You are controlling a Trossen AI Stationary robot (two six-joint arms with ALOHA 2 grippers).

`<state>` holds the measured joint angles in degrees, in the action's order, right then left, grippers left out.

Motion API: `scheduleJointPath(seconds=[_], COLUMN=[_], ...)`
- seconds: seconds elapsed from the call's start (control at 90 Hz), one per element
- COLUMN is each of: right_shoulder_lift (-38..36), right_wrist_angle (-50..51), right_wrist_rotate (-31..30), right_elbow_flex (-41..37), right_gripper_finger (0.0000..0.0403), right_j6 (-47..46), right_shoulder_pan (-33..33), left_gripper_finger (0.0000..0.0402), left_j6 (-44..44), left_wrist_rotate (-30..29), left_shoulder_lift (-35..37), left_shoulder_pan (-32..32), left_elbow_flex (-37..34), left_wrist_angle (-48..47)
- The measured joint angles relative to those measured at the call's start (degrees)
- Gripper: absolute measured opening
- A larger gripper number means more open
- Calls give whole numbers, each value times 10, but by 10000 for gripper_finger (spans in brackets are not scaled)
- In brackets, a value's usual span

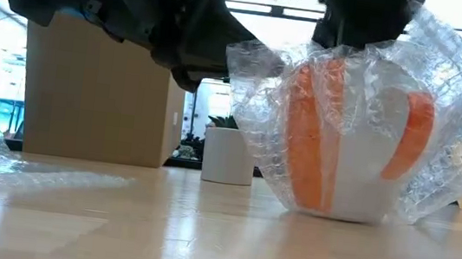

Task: Wrap mug
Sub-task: Wrap the orange mug with the transparent bubble wrap

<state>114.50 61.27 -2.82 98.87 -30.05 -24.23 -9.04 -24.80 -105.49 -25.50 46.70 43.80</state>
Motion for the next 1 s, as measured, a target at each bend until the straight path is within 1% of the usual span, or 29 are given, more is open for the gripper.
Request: scheduleJointPath(seconds=[0.089,0.211,0.333,0.467,0.556,0.633,0.778,0.889,1.0], right_shoulder_lift=[0,-1,-1,-2,-2,-2,-2,-2,-2], right_wrist_angle=[36,67,74,71,46,-10,-86,-82,-36], right_wrist_rotate=[-6,-49,-84,-109,-113,-112,-80,-68,-73], right_elbow_flex=[27,40,30,-2,-31,-62,-98,-94,-49], right_gripper_finger=[0,0,0,0,0,0,0,0,0], right_j6=[0,-5,-15,-30,-34,-32,-28,-24,-11], right_shoulder_pan=[-4,-5,-4,2,5,7,6,5,-2], left_gripper_finger=[0,0,0,0,0,0,0,0,0], left_j6=[0,0,0,0,0,0,0,2,10], left_wrist_rotate=[0,0,0,0,0,0,-1,-2,-7], left_shoulder_lift=[0,0,0,0,0,0,0,0,0], left_shoulder_pan=[0,0,0,0,0,0,0,0,0], left_elbow_flex=[0,0,0,0,0,0,0,0,0], left_wrist_angle=[0,0,0,0,0,0,0,0,0])
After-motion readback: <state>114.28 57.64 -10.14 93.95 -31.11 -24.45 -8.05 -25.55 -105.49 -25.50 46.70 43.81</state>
